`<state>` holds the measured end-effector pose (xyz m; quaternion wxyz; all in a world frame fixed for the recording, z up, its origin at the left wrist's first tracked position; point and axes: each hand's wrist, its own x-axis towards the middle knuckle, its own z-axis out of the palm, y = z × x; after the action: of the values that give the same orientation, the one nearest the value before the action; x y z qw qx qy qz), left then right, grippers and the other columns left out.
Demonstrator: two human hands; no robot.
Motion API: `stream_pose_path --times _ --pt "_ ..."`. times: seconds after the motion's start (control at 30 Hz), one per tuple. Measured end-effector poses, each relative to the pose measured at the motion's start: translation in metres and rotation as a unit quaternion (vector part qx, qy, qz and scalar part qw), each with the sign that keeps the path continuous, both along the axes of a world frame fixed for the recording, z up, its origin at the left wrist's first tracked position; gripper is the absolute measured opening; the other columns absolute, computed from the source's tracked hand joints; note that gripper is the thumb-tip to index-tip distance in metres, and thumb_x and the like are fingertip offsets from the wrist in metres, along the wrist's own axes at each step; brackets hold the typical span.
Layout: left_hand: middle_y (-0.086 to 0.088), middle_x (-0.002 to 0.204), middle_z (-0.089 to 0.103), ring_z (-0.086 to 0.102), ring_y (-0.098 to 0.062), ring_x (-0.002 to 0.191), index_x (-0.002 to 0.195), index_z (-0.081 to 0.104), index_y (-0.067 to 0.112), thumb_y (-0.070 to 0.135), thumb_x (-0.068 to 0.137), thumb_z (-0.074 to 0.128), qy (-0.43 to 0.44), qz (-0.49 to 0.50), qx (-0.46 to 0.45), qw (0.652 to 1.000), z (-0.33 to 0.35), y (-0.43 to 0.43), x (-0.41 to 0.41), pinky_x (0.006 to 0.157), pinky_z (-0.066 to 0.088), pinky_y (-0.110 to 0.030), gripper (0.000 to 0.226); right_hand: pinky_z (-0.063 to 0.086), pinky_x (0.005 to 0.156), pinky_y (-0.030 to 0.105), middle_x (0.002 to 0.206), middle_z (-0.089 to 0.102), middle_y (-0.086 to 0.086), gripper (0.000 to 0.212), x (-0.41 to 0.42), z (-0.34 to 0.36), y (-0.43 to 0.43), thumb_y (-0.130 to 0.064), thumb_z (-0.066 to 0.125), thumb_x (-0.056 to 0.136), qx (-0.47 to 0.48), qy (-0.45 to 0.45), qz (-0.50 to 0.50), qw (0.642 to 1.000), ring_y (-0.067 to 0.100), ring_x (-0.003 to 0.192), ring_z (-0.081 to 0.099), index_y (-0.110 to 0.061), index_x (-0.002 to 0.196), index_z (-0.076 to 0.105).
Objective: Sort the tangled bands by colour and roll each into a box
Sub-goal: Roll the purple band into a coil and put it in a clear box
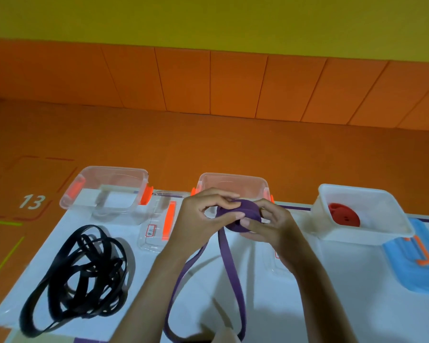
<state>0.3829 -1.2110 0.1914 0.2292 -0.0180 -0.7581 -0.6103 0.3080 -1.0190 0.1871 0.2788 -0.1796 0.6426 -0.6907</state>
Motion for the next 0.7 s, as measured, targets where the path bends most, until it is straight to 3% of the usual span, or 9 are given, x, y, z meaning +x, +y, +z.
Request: stream_pose_path --times 0.17,0.27,0.4,0.53,0.63,0.7 --pt "0.004 0.115 0.069 0.065 -0.022 0.115 0.125 0.078 0.035 0.024 0.093 0.078 -0.040 -0.070 0.000 0.997 0.003 -0.007 0.011 0.102 0.054 -0.033 0.033 0.063 0.091 0.044 0.114 0.074 0.019 0.032 0.008 0.001 0.004 -0.026 0.089 0.081 -0.063 -0.033 -0.027 0.997 0.038 0.108 0.075 -0.012 0.104 0.073" --pt "0.005 0.117 0.072 0.067 -0.019 0.115 0.124 0.079 0.031 0.022 0.091 0.081 -0.035 -0.079 0.026 0.996 0.013 -0.006 0.015 0.099 0.054 -0.027 0.035 0.062 0.092 0.044 0.118 0.072 0.018 0.032 0.019 0.003 0.004 -0.025 0.088 0.084 -0.091 -0.069 -0.012 0.993 0.036 0.112 0.073 -0.012 0.110 0.074" --pt "0.012 0.113 0.078 0.074 -0.015 0.107 0.111 0.077 0.040 0.033 0.081 0.090 -0.034 -0.019 -0.005 0.999 0.018 -0.002 0.022 0.089 0.056 -0.019 0.033 0.060 0.087 0.029 0.112 0.078 0.002 0.026 0.027 0.011 0.012 -0.018 0.085 0.087 0.006 0.049 -0.017 0.999 0.024 0.108 0.074 -0.025 0.111 0.079" --pt "0.013 0.112 0.077 0.073 -0.016 0.110 0.099 0.080 0.036 0.033 0.081 0.089 -0.002 0.004 -0.030 1.000 0.014 0.007 0.025 0.091 0.059 -0.028 0.020 0.064 0.080 0.033 0.109 0.078 0.002 0.032 0.034 0.015 0.017 -0.021 0.087 0.082 -0.004 0.065 -0.046 0.997 0.026 0.099 0.077 -0.029 0.111 0.078" --pt "0.008 0.121 0.071 0.068 -0.022 0.119 0.107 0.083 0.028 0.030 0.085 0.086 0.005 -0.014 -0.035 0.999 0.014 0.002 0.028 0.099 0.057 -0.034 0.022 0.064 0.080 0.033 0.108 0.078 0.006 0.029 0.041 0.012 0.017 -0.022 0.087 0.081 -0.035 0.036 -0.075 0.996 0.027 0.100 0.078 -0.022 0.109 0.078" --pt "0.008 0.121 0.067 0.062 -0.023 0.123 0.120 0.080 0.034 0.029 0.091 0.082 -0.039 -0.054 -0.049 0.997 0.014 -0.004 0.033 0.106 0.052 -0.033 0.030 0.064 0.082 0.035 0.111 0.077 0.010 0.028 0.046 0.009 0.017 -0.021 0.087 0.083 -0.057 0.008 -0.087 0.995 0.031 0.104 0.076 -0.020 0.109 0.078"
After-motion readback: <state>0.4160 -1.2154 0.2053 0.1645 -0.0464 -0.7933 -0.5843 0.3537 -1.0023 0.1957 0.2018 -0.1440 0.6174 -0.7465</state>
